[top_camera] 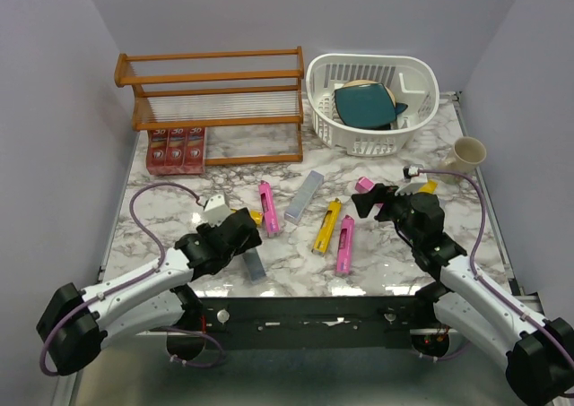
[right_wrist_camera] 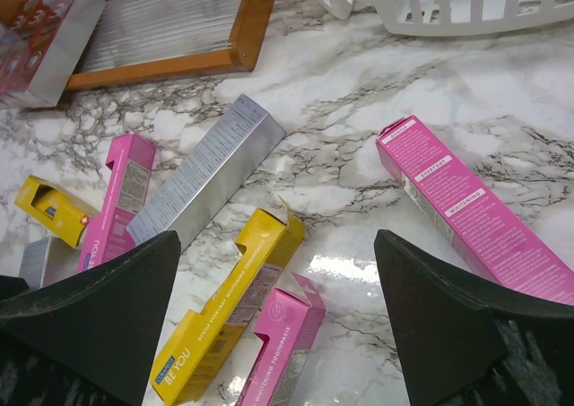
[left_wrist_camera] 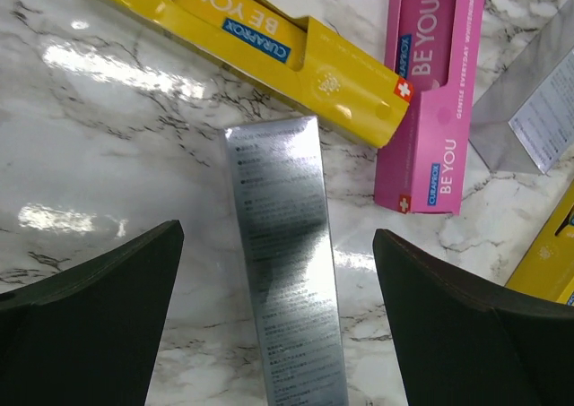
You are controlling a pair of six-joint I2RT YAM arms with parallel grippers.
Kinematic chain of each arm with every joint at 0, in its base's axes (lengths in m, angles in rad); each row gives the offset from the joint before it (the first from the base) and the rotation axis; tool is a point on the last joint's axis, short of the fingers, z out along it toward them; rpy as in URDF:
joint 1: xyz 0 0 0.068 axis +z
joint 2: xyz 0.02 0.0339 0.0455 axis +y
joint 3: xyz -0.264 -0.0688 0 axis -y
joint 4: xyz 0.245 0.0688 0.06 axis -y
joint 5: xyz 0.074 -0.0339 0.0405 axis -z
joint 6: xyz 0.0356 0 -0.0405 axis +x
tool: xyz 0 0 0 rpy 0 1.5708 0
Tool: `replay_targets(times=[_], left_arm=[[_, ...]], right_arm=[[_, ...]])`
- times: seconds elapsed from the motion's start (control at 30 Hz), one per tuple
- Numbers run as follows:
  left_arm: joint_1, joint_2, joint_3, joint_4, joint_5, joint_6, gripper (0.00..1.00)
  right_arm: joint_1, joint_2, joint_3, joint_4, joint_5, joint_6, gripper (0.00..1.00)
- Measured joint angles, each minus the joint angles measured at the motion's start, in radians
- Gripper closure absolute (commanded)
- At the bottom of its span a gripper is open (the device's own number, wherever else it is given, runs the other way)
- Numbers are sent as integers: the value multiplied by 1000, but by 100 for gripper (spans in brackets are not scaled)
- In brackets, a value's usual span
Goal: Place and organize the toothpastes onto the shelf
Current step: Pick up the toothpaste from the center of the board.
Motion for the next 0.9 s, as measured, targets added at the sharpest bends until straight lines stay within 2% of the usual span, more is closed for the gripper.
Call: replay_targets(times=[0.27,0.47,0.67,0.8,0.9], left_arm=[[-175,201,89,-71,-100,-186,4],[-300,286,126,-164,-138,-319,13],[-385,401,148,-222,-140,-403,30],[-404,423,163,-236,-140,-426,48],[-408,423,169,-243,-139,-428,56]], right_arm=[[0,2,0,1,-1,0,3],[0,13,0,1,-3,0,2],[0,17,1,1,-3,0,2],[0,19,2,1,-4,0,3],[0,19,2,1,-13,0,3]])
